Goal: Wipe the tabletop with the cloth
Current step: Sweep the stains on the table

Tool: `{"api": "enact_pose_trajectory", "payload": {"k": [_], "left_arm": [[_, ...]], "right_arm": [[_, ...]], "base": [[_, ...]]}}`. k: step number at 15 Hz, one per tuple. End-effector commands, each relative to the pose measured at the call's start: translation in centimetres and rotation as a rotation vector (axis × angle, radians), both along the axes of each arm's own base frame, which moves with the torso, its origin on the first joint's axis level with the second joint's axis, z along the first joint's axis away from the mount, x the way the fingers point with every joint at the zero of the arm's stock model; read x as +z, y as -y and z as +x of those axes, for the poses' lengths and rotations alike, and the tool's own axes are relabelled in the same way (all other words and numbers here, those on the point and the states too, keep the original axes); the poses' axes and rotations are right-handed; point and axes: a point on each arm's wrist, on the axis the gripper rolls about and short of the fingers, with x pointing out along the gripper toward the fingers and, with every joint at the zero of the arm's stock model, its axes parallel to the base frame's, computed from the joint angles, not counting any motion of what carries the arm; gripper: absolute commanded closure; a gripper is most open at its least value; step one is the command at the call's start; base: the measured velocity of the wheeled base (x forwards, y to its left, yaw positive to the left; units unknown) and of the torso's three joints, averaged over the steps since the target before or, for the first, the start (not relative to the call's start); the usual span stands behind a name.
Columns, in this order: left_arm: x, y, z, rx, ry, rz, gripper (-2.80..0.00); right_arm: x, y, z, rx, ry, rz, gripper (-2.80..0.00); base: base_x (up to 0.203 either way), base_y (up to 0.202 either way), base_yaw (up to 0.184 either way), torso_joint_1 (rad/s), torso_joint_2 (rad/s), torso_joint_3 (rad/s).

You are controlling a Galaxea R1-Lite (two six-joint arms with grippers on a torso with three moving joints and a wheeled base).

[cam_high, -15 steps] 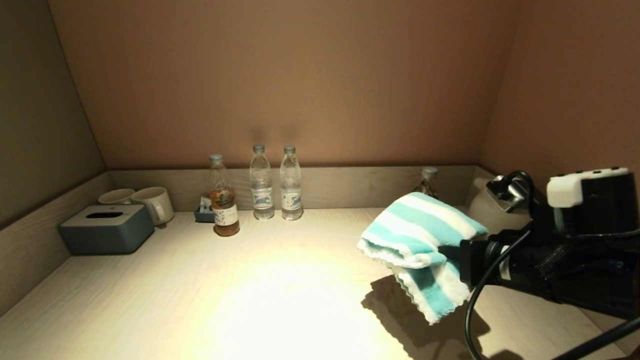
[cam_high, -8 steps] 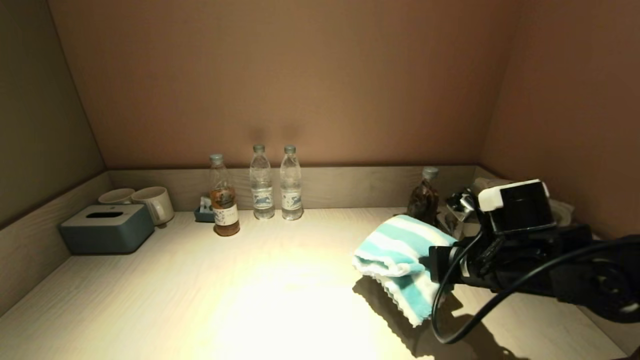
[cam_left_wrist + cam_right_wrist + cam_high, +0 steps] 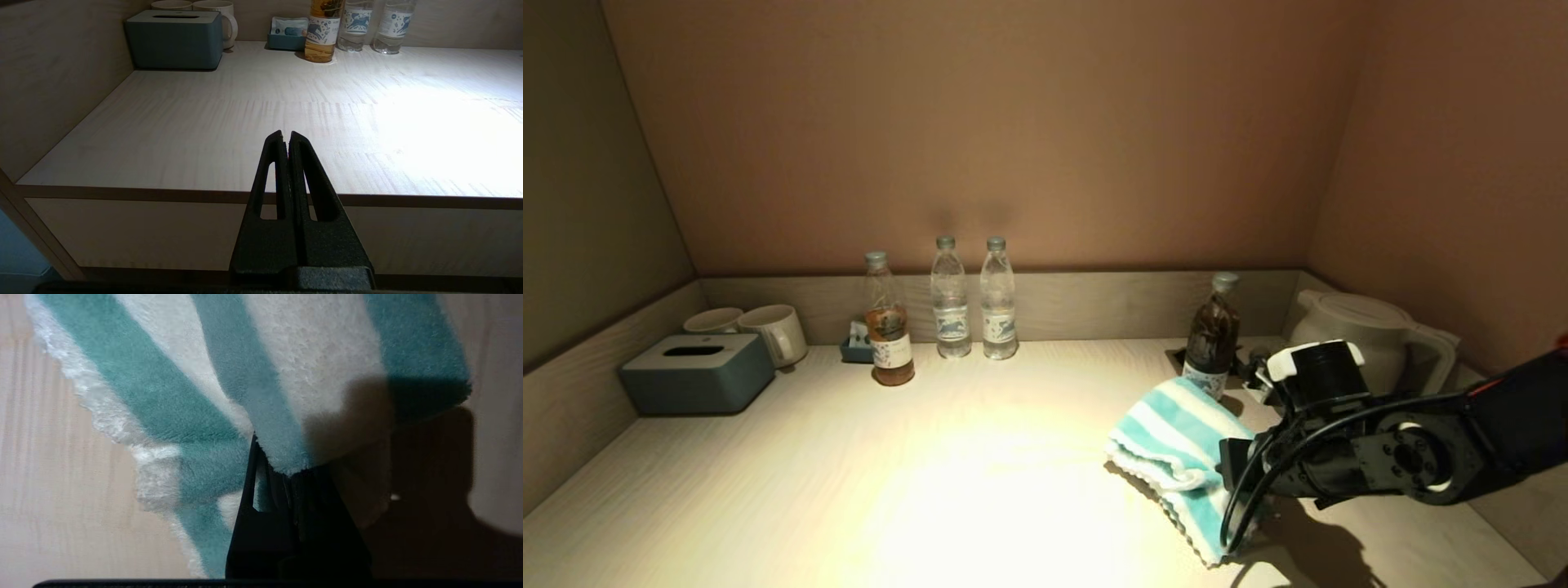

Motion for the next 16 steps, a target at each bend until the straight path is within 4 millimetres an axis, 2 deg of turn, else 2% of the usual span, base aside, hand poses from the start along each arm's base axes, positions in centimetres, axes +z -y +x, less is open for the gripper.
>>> {"api": "enact_pose_trajectory", "payload": {"k": [1,4,8,15,16], "left_arm": [[0.0,0.0,0.0,0.000,-0.002,-0.001,0.00],[0.0,0.0,0.0,0.000,-0.002,0.000,0.00],[0.0,0.0,0.0,0.000,-0.002,-0.001,0.00],[0.0,0.0,0.0,0.000,-0.002,0.000,0.00],[0.0,0.0,0.0,0.000,-0.002,0.000,0.00]], "right_arm": [[-2.3,-0.1,0.8,-0.004,-0.079,-0.018,0.00],[-3.9,-0.2,1.5,0.002,-0.122,-0.029,0.00],[-4.2,-1.0,2.6,0.021,-0.117,-0.030,0.00],[-4.0,-4.6,4.2,0.111,-0.075,-0.020,0.00],[-3.6,-5.8,4.3,0.143,-0.056,-0.017,0.00]], "base": [[0.000,0.000,0.000,0.000,0.00,0.000],[0.000,0.000,0.000,0.000,0.00,0.000],[0.000,0.000,0.000,0.000,0.00,0.000],[0.000,0.000,0.000,0.000,0.00,0.000],[0.000,0.000,0.000,0.000,0.00,0.000]]}}
